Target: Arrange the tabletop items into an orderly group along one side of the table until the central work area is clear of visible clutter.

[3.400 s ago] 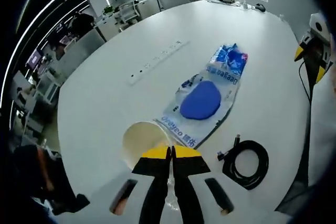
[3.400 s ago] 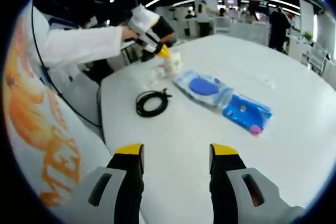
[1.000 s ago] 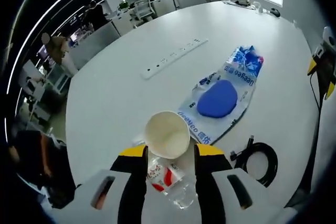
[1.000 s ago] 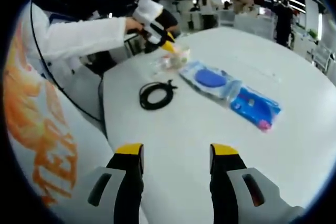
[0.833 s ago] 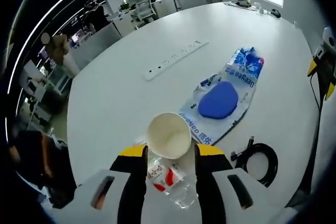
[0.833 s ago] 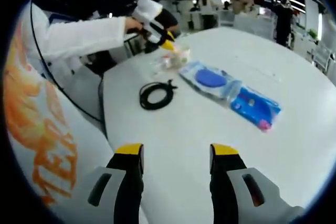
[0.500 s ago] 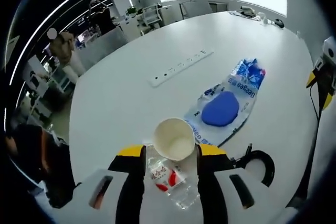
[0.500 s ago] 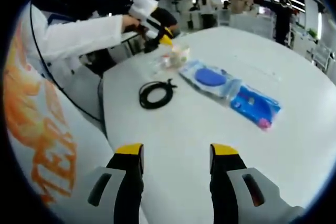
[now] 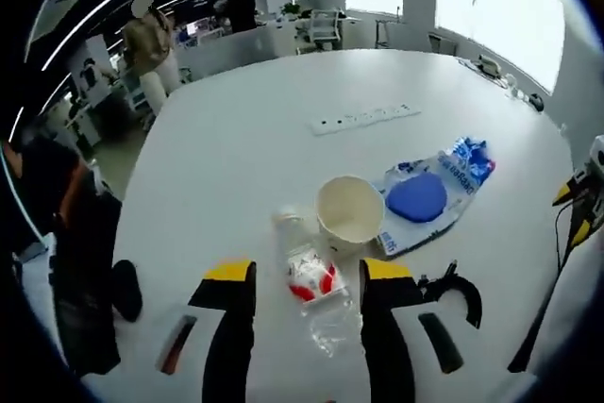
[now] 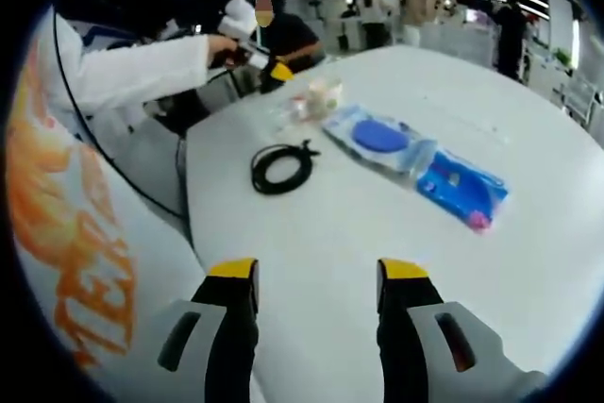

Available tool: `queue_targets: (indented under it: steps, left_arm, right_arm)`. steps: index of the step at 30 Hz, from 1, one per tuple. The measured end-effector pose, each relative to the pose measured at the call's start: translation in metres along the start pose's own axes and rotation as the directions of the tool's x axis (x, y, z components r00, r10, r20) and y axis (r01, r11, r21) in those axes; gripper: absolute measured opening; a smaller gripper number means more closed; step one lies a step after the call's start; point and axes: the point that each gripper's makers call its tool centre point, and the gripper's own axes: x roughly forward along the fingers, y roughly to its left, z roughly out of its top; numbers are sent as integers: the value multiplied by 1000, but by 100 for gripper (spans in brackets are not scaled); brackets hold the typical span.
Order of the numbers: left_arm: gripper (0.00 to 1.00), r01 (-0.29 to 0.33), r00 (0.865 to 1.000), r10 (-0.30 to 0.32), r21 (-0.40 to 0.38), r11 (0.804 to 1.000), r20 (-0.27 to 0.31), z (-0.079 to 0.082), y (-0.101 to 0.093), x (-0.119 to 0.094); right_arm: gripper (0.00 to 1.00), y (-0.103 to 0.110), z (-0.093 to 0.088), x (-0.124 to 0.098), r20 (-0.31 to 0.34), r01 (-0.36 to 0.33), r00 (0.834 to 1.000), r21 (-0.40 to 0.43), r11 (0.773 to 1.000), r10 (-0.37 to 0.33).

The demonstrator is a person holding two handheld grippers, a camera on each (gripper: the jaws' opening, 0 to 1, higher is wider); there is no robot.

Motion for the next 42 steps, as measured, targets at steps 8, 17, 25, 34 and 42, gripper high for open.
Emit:
queue_targets:
  steps: [8, 17, 25, 34, 42]
  left_arm:
    - [51, -59, 995, 55, -40, 997, -82, -22, -7, 25]
    - [56, -116, 982, 98, -103, 988, -161, -46, -10, 54]
    - [55, -171, 977, 148, -148, 974, -151, -50, -2, 64]
    - [48, -180, 974, 150, -168, 969, -172, -57, -7, 74]
    - [41, -209, 970, 181, -179, 961, -160, -58, -3, 72]
  right_arm:
    - [48, 3, 1, 3, -10, -12, 1000, -3, 1000, 12]
    - [48, -2, -3, -1, -13, 5, 1000, 23, 1000, -4]
    - [47, -6, -6, -3, -13, 20, 1000, 64, 998, -19]
    - [47, -8, -4, -1, -12, 24, 1000, 75, 997, -23]
    - [46, -11, -7, -2, -14, 31, 999, 90, 995, -30]
